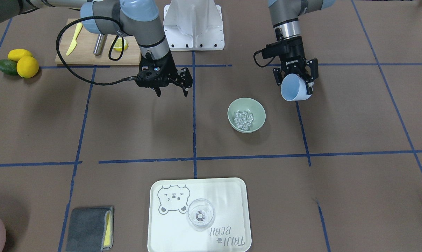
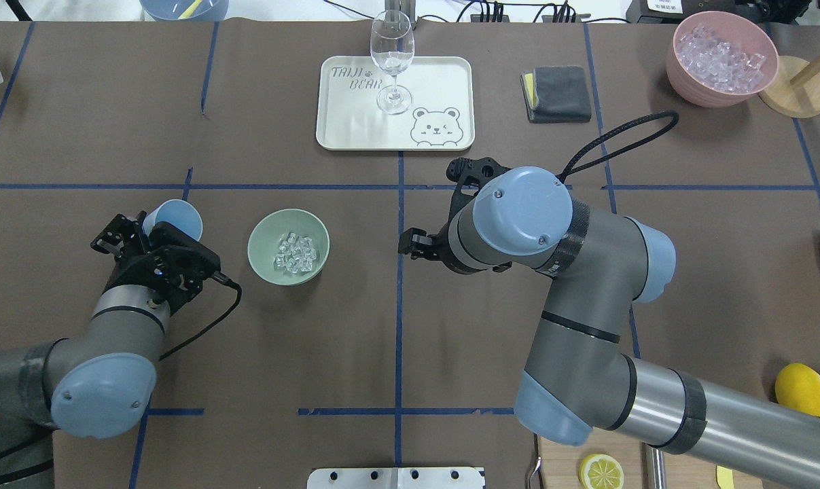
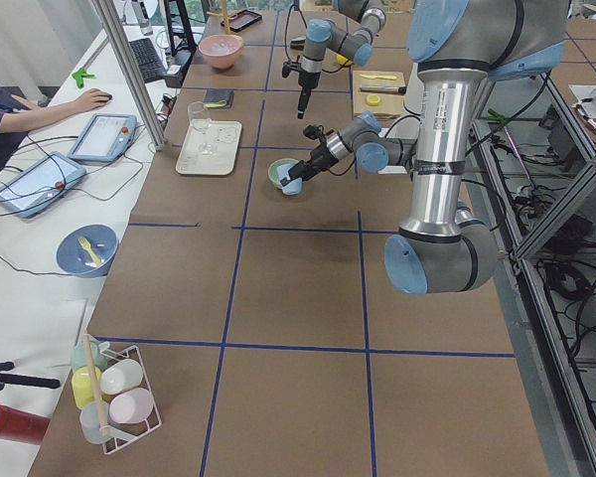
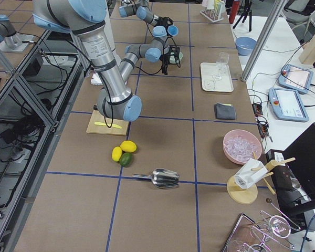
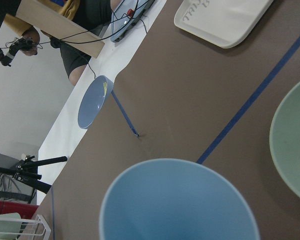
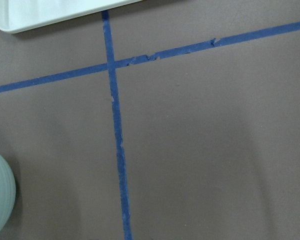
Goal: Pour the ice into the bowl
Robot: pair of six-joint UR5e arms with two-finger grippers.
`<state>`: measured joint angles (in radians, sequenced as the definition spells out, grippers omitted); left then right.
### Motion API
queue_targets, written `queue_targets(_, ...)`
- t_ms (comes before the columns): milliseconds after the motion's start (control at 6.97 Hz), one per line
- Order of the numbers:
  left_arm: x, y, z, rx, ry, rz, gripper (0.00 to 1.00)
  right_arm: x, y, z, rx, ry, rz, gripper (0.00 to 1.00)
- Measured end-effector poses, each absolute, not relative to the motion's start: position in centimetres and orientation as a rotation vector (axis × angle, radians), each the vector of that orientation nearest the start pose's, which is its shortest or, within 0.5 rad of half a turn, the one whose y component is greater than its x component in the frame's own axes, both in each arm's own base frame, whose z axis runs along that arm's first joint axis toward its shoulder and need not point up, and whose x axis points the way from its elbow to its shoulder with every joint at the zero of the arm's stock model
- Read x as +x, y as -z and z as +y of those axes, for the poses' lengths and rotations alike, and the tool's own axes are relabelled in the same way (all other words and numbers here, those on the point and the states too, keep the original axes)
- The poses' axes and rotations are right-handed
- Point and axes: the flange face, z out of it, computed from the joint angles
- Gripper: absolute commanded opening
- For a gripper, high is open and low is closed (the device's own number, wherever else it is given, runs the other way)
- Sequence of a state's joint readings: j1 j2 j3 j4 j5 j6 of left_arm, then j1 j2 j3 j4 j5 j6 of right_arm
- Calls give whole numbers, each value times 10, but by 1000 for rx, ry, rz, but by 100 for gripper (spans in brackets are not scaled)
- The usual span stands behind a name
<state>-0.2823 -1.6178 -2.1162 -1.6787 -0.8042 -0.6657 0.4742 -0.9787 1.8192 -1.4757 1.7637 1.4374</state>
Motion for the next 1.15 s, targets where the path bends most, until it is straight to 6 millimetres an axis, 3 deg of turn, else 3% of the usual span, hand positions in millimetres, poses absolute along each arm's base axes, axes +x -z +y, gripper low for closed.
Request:
queue_targets(431, 326, -448, -317, 1111, -126, 397, 0, -515, -199, -390, 106, -226, -949, 100)
queue_targets(861, 282, -538, -308, 1143, 44, 601, 0, -515, -198, -389, 107, -225, -952, 100)
queue_targets(1148, 264, -587, -303, 1133, 143, 700, 0, -515, -197, -389, 107, -225, -953, 100)
